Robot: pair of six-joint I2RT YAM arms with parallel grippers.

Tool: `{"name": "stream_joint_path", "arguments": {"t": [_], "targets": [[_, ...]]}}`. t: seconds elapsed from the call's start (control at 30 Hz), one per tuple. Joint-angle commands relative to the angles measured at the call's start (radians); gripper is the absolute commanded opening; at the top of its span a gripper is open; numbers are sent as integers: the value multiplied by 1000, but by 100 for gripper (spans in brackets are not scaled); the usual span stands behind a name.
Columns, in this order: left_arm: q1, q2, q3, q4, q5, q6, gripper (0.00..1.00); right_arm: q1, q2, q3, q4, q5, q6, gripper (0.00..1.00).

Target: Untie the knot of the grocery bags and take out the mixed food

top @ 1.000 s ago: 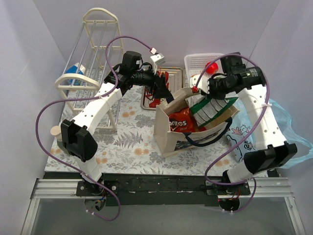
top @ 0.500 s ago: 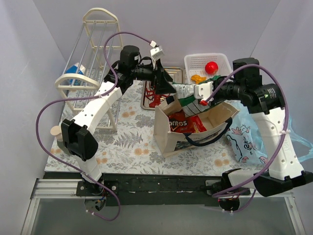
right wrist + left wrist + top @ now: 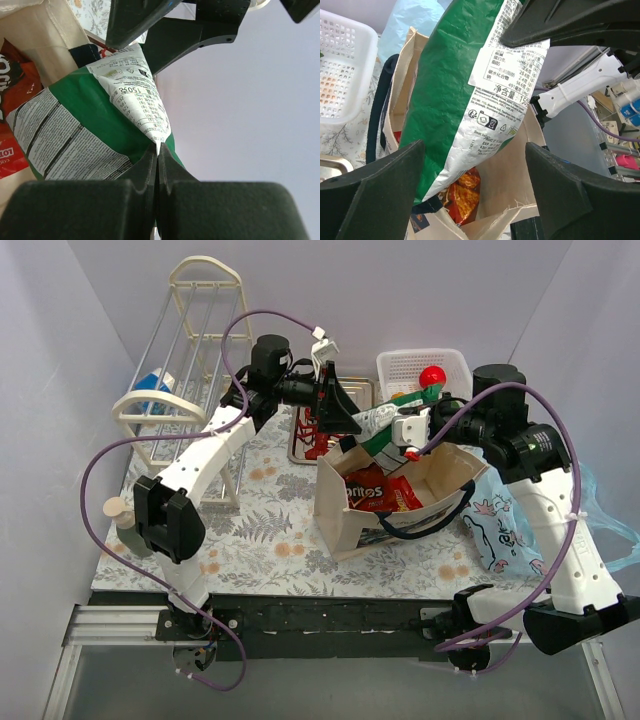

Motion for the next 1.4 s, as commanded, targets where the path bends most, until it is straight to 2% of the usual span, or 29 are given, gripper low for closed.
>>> {"name": "stream_joint_path", "arguments": {"t": [0.0,0.1,0.13,0.23,0.33,0.47,0.57,0.67,0.7,0.73,0.77,0.8,0.87,0.9,0.97,1.0,1.07,1.1,1.17,1.2,1.27,1.3,1.37], "targets": [[-1,-3,-26,18,44,8,72,8,-38,-18,189,-24,37,1],[-1,11,-12,-4,23,25,65,11,-38,-27,197,-18,37,1],[-1,17,-11,-7,-24,26,65,11,-41,-25,195,-22,37,1],[1,21,-17,33,-117,45,82,17,-49,-15,175,-53,11,1],[1,43,14,32,-68,100,80,37,-53,-18,169,-38,3,1],[1,141,107,-33,82,57,55,40,-49,-27,180,-21,0,1],[1,169,146,-53,151,10,43,40,-56,-58,200,-7,0,1],[4,171,160,-54,155,13,19,40,-75,-120,268,42,43,1],[4,166,164,-54,146,17,0,40,-81,-145,301,62,67,1],[5,163,169,-54,138,28,0,40,-88,-168,345,118,95,8],[8,160,183,-53,130,32,0,39,-102,-212,432,148,165,18],[13,159,195,-53,118,39,0,39,-105,-223,473,175,195,38],[27,154,222,-53,87,48,0,31,-108,-229,536,240,318,60],[34,152,261,-45,54,49,0,25,-110,-223,612,258,362,79],[62,146,308,-40,-1,78,0,7,-108,-210,686,333,454,92],[71,143,360,-34,-37,94,0,-2,-105,-185,747,364,550,97],[100,128,409,-22,-135,178,0,-48,-76,-148,790,445,648,98],[108,122,445,-17,-173,230,0,-70,-61,-101,798,470,781,98],[122,81,453,-13,-303,354,0,-139,-15,-72,798,504,894,98],[125,64,442,4,-340,520,0,-151,-4,-70,798,514,931,98],[137,12,381,44,-470,659,0,-171,14,-104,832,519,983,98],[148,2,368,80,-500,762,0,-173,16,-123,850,513,989,98],[194,2,390,85,-551,844,0,-177,17,-182,898,478,1009,98]]}}
